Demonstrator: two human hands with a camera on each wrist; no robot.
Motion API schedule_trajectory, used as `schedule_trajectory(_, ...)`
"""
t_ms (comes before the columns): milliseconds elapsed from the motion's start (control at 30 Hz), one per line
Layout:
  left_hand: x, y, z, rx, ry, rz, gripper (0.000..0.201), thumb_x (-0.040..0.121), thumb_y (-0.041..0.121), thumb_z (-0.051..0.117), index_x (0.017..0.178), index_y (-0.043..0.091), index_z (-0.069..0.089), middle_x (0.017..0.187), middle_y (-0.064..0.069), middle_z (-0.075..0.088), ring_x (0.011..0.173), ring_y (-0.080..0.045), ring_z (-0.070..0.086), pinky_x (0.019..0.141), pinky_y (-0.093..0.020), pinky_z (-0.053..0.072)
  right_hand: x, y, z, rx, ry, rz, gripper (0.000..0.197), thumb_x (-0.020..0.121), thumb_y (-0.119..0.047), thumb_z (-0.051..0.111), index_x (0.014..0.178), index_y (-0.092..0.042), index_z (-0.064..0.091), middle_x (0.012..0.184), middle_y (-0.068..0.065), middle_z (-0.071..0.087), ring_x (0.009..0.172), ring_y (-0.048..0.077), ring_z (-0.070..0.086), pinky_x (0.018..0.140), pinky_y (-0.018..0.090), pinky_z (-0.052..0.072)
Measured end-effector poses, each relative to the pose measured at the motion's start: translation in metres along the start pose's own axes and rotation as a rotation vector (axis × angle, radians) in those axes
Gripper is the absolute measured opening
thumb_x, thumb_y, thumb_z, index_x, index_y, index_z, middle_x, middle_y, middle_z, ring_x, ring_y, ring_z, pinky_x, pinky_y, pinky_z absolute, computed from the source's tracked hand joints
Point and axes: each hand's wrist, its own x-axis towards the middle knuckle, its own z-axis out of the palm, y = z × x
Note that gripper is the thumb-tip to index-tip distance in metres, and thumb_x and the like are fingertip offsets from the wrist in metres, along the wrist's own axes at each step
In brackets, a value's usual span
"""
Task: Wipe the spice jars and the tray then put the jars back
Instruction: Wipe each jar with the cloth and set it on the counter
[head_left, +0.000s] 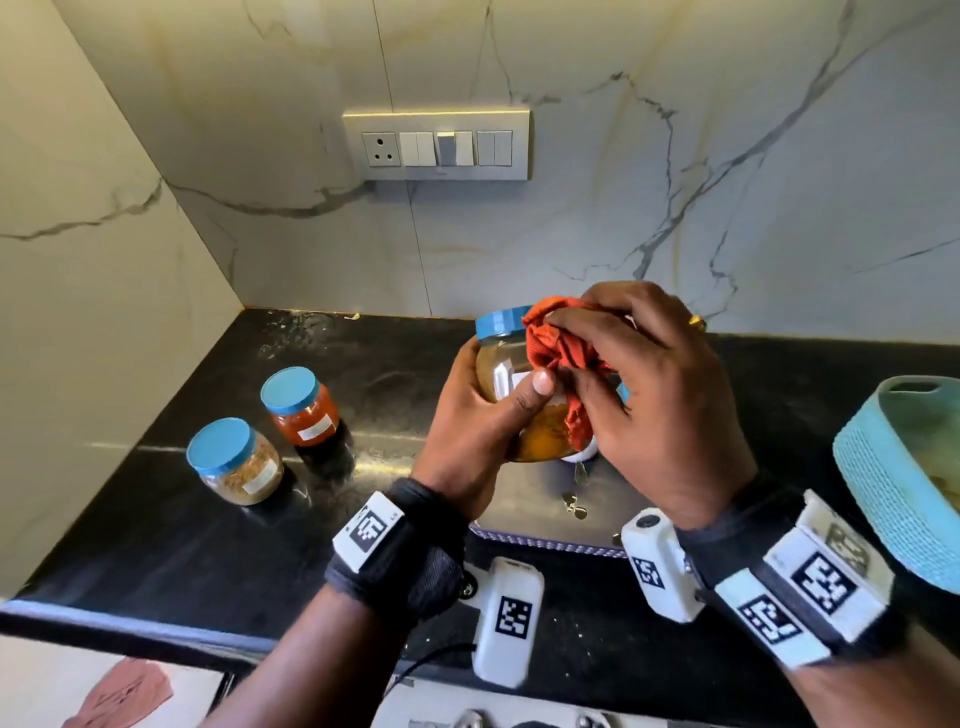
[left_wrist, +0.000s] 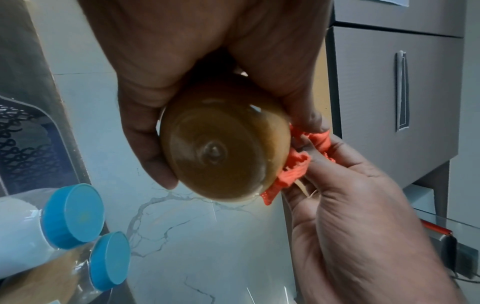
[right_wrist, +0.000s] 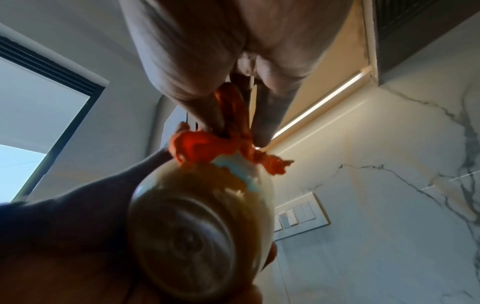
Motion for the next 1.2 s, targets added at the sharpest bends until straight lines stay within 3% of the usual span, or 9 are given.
schedule_trajectory(100, -0.001, -0.001, 0.002, 0.005, 0.017, -0.02, 0.111, 0.052, 0.056, 0.097, 0.14, 0.009, 0.049, 0.132, -0.026, 0.063, 0.115, -0.037, 0.067, 0.083, -0.052, 0.06, -0.005, 0.0, 0.003, 0.053, 0.009, 0.016, 0.027, 0.089, -0.006, 0.064, 0.116, -0.005, 0.067, 0.118, 0.009, 0.064, 0.111, 0.025, 0.062, 0.1, 0.026, 0.048)
schedule_trajectory(200, -0.001, -0.005, -0.001, 0.018, 0.012, -0.026, 0.112, 0.053, 0.058, 0.096, 0.141, 0.009, 0.048, 0.133, -0.025, 0.063, 0.122, -0.044, 0.064, 0.087, -0.06, 0.059, -0.003, 0.003, -0.001, 0.102, -0.056, 0.068, 0.038, 0.087, -0.006, 0.068, 0.125, -0.008, 0.063, 0.12, 0.006, 0.065, 0.112, 0.021, 0.063, 0.099, 0.022, 0.047)
schedule_trajectory(400, -0.001, -0.014, -0.004, 0.012, 0.015, -0.048, 0.117, 0.054, 0.065, 0.091, 0.143, 0.007, 0.044, 0.136, -0.028, 0.059, 0.123, -0.047, 0.062, 0.089, -0.069, 0.055, -0.032, 0.003, -0.01, -0.006, -0.194, -0.121, 0.033, 0.097, -0.018, 0.05, 0.12, -0.006, 0.069, 0.118, 0.009, 0.063, 0.106, 0.025, 0.064, 0.092, 0.039, 0.056)
schedule_trajectory(500, -0.001, -0.017, 0.0, 0.019, -0.003, -0.047, 0.113, 0.059, 0.065, 0.09, 0.143, 0.004, 0.046, 0.135, -0.03, 0.059, 0.123, -0.049, 0.061, 0.091, -0.067, 0.055, -0.039, 0.011, -0.016, -0.09, -0.203, -0.223, 0.03, 0.099, -0.021, 0.051, 0.116, -0.007, 0.072, 0.116, 0.01, 0.065, 0.112, 0.028, 0.063, 0.093, 0.045, 0.055)
schedule_trajectory(600, 0.002, -0.016, 0.009, 0.012, -0.004, -0.034, 0.105, 0.063, 0.061, 0.09, 0.142, 0.006, 0.047, 0.134, -0.029, 0.06, 0.117, -0.043, 0.066, 0.087, -0.065, 0.056, -0.022, 0.026, -0.014, 0.017, -0.113, -0.116, 0.023, 0.095, -0.013, 0.06, 0.113, -0.005, 0.071, 0.121, 0.011, 0.065, 0.118, 0.025, 0.06, 0.106, 0.031, 0.047)
schedule_trajectory(700, 0.008, -0.014, 0.018, -0.027, 0.001, -0.022, 0.102, 0.066, 0.058, 0.09, 0.143, 0.005, 0.047, 0.136, -0.029, 0.06, 0.121, -0.046, 0.064, 0.09, -0.067, 0.055, -0.012, 0.032, -0.013, 0.12, 0.003, 0.06, 0.026, 0.09, -0.007, 0.072, 0.115, -0.005, 0.069, 0.115, 0.005, 0.068, 0.109, 0.018, 0.063, 0.099, 0.02, 0.047)
schedule_trajectory(900, 0.012, -0.016, 0.025, -0.016, 0.017, -0.052, 0.094, 0.071, 0.052, 0.089, 0.142, 0.006, 0.049, 0.134, -0.029, 0.061, 0.115, -0.043, 0.067, 0.087, -0.058, 0.057, -0.031, 0.028, -0.015, 0.077, 0.005, 0.066, 0.028, 0.1, -0.02, 0.058, 0.125, -0.013, 0.067, 0.12, 0.003, 0.063, 0.11, 0.018, 0.062, 0.089, 0.034, 0.055)
schedule_trajectory(1067, 0.012, -0.015, 0.029, -0.002, 0.042, -0.06, 0.08, 0.079, 0.048, 0.081, 0.142, 0.008, 0.05, 0.132, -0.028, 0.063, 0.113, -0.045, 0.067, 0.077, -0.051, 0.059, -0.042, 0.03, -0.017, 0.135, -0.21, 0.046, 0.063, 0.099, -0.042, 0.049, 0.149, -0.005, 0.043, 0.139, 0.012, 0.045, 0.131, 0.022, 0.047, 0.11, 0.03, 0.042)
schedule_trajectory(1200, 0.016, -0.017, 0.025, 0.009, 0.043, -0.057, 0.077, 0.082, 0.047, 0.078, 0.142, 0.009, 0.05, 0.134, -0.025, 0.063, 0.12, -0.045, 0.065, 0.088, -0.069, 0.055, -0.044, 0.041, -0.02, 0.026, -0.184, -0.028, 0.055, 0.095, -0.016, 0.058, 0.148, -0.006, 0.047, 0.136, 0.014, 0.05, 0.128, 0.024, 0.052, 0.108, 0.038, 0.048)
